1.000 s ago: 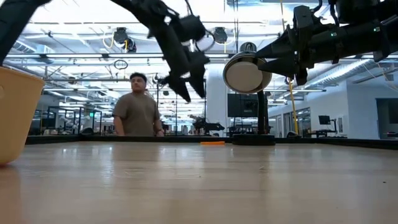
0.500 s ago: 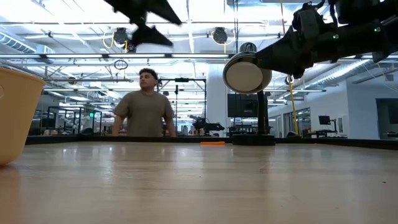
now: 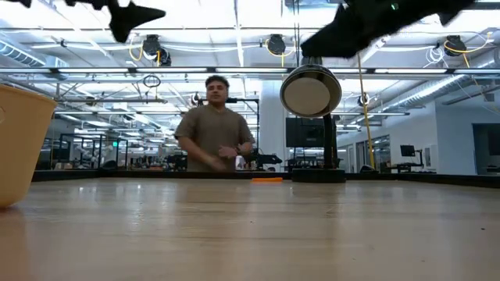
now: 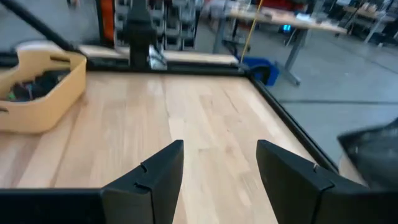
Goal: Pick and place rubber bands into bin
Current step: Put the orange rubberband into the yellow bin
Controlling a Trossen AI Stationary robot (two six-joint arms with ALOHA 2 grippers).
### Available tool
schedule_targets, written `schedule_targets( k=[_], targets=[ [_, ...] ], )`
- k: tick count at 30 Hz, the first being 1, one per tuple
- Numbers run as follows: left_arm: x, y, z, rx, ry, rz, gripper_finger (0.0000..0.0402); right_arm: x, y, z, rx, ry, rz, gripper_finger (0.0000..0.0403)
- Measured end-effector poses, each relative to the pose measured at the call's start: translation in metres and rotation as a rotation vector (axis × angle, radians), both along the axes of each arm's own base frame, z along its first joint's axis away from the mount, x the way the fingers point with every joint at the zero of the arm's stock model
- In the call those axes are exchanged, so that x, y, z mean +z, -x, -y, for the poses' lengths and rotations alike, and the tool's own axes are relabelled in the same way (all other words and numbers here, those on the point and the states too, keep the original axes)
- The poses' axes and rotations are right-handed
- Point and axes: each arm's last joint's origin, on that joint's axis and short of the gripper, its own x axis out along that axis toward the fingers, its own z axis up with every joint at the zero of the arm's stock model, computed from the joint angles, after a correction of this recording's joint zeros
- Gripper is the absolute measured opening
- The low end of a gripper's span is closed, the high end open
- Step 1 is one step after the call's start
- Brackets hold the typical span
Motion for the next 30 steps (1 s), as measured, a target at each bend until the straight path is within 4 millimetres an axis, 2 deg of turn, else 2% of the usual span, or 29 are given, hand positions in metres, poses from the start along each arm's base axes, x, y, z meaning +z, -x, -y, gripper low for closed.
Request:
schedule_targets(
  k=[6,14,17,21,30],
  targets=[
    [-0.013,0.021,-0.003,0.069,0.002,0.043,0.0329,0.04,-0.023,-0.001,0.008,0.032,-0.136,0.0196],
    [-0.027,0.026,-0.003,0.071,0.021,0.018,0.0332,0.056,-0.069,0.004,0.016,0.103,-0.396,0.0196],
    [-0.029,0.026,-0.003,0.071,0.023,-0.007,0.033,0.051,-0.089,0.014,-0.016,0.092,-0.488,0.0196],
    [-0.031,0.026,-0.003,0.071,0.026,-0.02,0.0326,0.036,-0.111,0.024,-0.046,0.086,-0.525,0.0196],
    [-0.035,0.026,-0.003,0.072,0.027,-0.065,0.0328,-0.023,-0.141,0.035,-0.094,0.035,-0.656,0.0196]
  ],
)
